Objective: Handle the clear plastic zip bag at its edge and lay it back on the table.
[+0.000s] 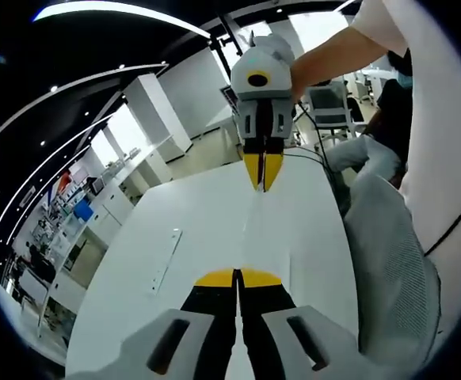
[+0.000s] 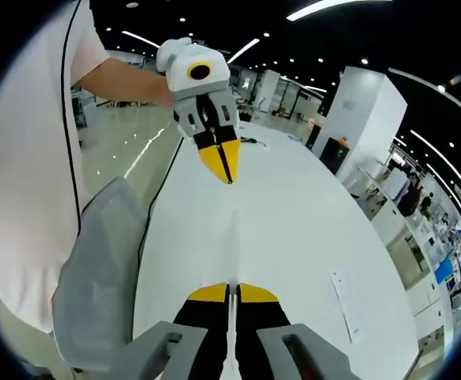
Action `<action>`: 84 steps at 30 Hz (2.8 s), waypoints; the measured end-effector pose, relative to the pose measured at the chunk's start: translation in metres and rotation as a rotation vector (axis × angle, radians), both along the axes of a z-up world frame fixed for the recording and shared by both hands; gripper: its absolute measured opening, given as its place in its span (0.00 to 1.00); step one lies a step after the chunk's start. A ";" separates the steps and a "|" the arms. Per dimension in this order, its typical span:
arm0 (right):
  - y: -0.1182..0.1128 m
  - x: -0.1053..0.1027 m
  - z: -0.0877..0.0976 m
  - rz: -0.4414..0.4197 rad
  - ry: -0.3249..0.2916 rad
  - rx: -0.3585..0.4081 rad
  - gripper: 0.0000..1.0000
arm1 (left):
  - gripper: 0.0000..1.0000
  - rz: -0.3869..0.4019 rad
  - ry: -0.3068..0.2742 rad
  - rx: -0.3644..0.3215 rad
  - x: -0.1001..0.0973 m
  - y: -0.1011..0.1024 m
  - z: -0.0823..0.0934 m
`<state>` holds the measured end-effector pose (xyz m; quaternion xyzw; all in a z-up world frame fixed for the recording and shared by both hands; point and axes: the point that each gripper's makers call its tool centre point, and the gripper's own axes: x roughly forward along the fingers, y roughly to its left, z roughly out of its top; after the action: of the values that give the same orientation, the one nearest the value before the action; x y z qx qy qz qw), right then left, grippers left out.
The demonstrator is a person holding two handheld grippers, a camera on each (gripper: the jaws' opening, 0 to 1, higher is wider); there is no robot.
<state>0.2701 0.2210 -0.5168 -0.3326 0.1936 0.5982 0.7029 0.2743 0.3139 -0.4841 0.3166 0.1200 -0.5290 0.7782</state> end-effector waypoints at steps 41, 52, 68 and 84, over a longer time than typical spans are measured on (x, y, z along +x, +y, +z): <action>0.022 -0.015 -0.002 0.087 -0.011 -0.049 0.00 | 0.00 -0.100 0.071 0.206 -0.019 -0.013 -0.030; 0.024 -0.017 -0.004 0.101 -0.012 -0.066 0.00 | 0.00 -0.099 0.096 0.241 -0.021 -0.012 -0.032; 0.024 -0.014 -0.005 0.082 0.002 -0.056 0.00 | 0.00 -0.086 0.133 0.253 -0.028 -0.012 -0.035; 0.027 -0.022 -0.004 0.115 0.007 -0.035 0.00 | 0.00 -0.097 0.116 0.228 -0.030 -0.007 -0.034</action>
<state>0.2481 0.2481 -0.5211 -0.3530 0.1872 0.6353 0.6608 0.2439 0.3066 -0.5180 0.3776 0.2086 -0.5663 0.7023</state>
